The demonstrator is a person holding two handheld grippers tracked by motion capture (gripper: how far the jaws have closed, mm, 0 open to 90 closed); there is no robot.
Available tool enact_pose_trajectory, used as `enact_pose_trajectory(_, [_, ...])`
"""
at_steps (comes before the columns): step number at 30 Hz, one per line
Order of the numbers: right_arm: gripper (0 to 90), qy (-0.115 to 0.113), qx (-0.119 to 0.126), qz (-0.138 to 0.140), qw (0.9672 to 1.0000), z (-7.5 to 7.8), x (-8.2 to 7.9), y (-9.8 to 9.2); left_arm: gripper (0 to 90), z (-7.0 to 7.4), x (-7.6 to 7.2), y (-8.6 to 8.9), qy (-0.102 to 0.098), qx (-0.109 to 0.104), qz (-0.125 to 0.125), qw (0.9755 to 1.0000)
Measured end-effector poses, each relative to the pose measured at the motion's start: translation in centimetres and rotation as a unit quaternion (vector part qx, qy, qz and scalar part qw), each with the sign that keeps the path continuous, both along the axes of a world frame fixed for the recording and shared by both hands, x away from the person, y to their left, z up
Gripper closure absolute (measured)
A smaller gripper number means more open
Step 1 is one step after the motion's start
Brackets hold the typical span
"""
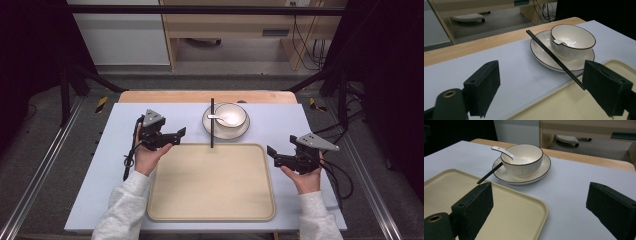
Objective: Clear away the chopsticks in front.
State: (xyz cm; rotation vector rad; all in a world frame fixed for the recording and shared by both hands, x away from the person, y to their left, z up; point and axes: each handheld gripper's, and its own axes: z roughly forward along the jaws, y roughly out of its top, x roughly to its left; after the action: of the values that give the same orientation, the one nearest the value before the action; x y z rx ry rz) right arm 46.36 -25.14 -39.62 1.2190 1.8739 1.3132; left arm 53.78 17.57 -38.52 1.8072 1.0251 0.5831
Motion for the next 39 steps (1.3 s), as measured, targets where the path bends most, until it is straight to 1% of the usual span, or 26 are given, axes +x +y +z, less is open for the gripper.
enact_pose_trajectory(1, [7.6,0.001,0.001,-0.001,1.0000,0.0,0.0,0.0,14.9,-0.2,0.4,-0.4,0.003,-0.001,0.000,1.0000])
enact_pose_trajectory(4, [7.6,0.002,0.003,-0.002,1.0000,0.1,0.0,0.1,16.2,-0.8,1.4,-1.9,0.008,0.010,-0.007,0.9999])
enact_pose_trajectory(5, [7.6,0.001,0.001,-0.001,1.0000,0.1,0.0,0.1,16.2,-1.1,1.8,-2.4,0.011,0.018,-0.009,0.9997])
enact_pose_trajectory(6, [7.6,0.001,0.001,-0.001,1.0000,0.1,0.0,0.1,16.2,-1.3,2.1,-2.9,0.016,0.023,-0.012,0.9995])
enact_pose_trajectory(7, [7.6,-0.001,-0.003,-0.002,1.0000,0.3,0.0,0.2,16.9,-1.9,2.7,-3.9,0.024,0.027,-0.015,0.9992])
enact_pose_trajectory(8, [7.6,-0.001,-0.003,-0.002,1.0000,0.3,0.0,0.2,17.2,-1.9,2.7,-3.9,0.024,0.027,-0.015,0.9992])
enact_pose_trajectory(9, [7.6,-0.001,-0.003,-0.003,1.0000,0.4,0.0,0.3,18.4,-2.4,3.2,-4.9,0.030,0.031,-0.019,0.9989])
enact_pose_trajectory(10, [7.6,-0.001,-0.003,-0.003,1.0000,0.4,0.0,0.3,19.0,-2.4,3.2,-4.9,0.030,0.031,-0.019,0.9989])
enact_pose_trajectory(13, [7.6,0.000,-0.006,-0.003,1.0000,0.4,0.0,0.3,20.5,-3.1,3.8,-6.0,0.042,0.047,-0.023,0.9978])
enact_pose_trajectory(15, [7.5,0.000,-0.009,-0.004,1.0000,0.3,0.0,0.3,22.4,-3.5,4.5,-6.9,0.049,0.052,-0.028,0.9971])
enact_pose_trajectory(18, [7.6,0.002,-0.010,-0.004,0.9999,0.3,0.1,0.3,25.5,-3.7,4.8,-7.2,0.048,0.047,-0.029,0.9973])
enact_pose_trajectory(19, [7.5,0.003,-0.011,-0.004,0.9999,0.3,0.1,0.3,27.9,-3.8,5.0,-7.3,0.048,0.043,-0.029,0.9975])
enact_pose_trajectory(20, [7.5,0.004,-0.011,-0.004,0.9999,0.2,0.1,0.4,32.5,-4.0,5.2,-7.4,0.049,0.040,-0.029,0.9976])
enact_pose_trajectory(21, [7.5,0.004,-0.011,-0.004,0.9999,0.2,0.1,0.4,32.5,-4.3,5.4,-7.5,0.050,0.039,-0.030,0.9975])
enact_pose_trajectory(22, [7.5,0.005,-0.013,-0.003,0.9999,0.1,0.2,0.4,36.2,-4.5,5.5,-7.6,0.052,0.039,-0.029,0.9975])
enact_pose_trajectory(23, [7.5,0.005,-0.013,-0.003,0.9999,0.1,0.2,0.4,36.2,-4.7,5.8,-7.8,0.055,0.041,-0.026,0.9973])
enact_pose_trajectory(24, [7.6,0.006,-0.013,-0.003,0.9999,0.1,0.2,0.5,39.4,-4.8,6.0,-7.9,0.060,0.041,-0.027,0.9970])
enact_pose_trajectory(25, [7.6,0.007,-0.014,-0.003,0.9999,0.1,0.2,0.5,41.3,-4.9,6.2,-8.0,0.060,0.040,-0.028,0.9970])
enact_pose_trajectory(28, [7.5,0.006,-0.013,-0.003,0.9999,0.1,0.2,0.5,43.8,-5.1,6.7,-8.6,0.059,0.045,-0.029,0.9968])
enact_pose_trajectory(30, [7.6,0.007,-0.011,-0.003,0.9999,0.1,0.2,0.5,46.2,-5.3,7.0,-8.9,0.058,0.046,-0.028,0.9968])
enact_pose_trajectory(31, [7.6,0.006,-0.010,-0.003,0.9999,0.1,0.2,0.5,47.8,-5.5,7.1,-9.0,0.059,0.042,-0.028,0.9970])
enact_pose_trajectory(33, [7.6,0.006,-0.009,-0.004,0.9999,0.1,0.2,0.4,49.3,-5.9,7.3,-9.2,0.060,0.047,-0.026,0.9967])
enact_pose_trajectory(34, [7.6,0.006,-0.010,-0.004,0.9999,0.2,0.2,0.4,52.6,-6.0,7.3,-9.3,0.060,0.049,-0.027,0.9966])
enact_pose_trajectory(36, [7.6,0.006,-0.010,-0.003,0.9999,0.1,0.2,0.4,56.5,-6.2,7.4,-9.4,0.057,0.047,-0.024,0.9970])
enact_pose_trajectory(37, [7.6,0.006,-0.010,-0.003,0.9999,0.1,0.2,0.4,56.5,-6.3,7.5,-9.4,0.055,0.047,-0.024,0.9971])
enact_pose_trajectory(39, [7.6,0.007,-0.011,-0.001,0.9999,0.1,0.2,0.4,59.3,-6.4,7.6,-9.5,0.057,0.045,-0.026,0.9970])
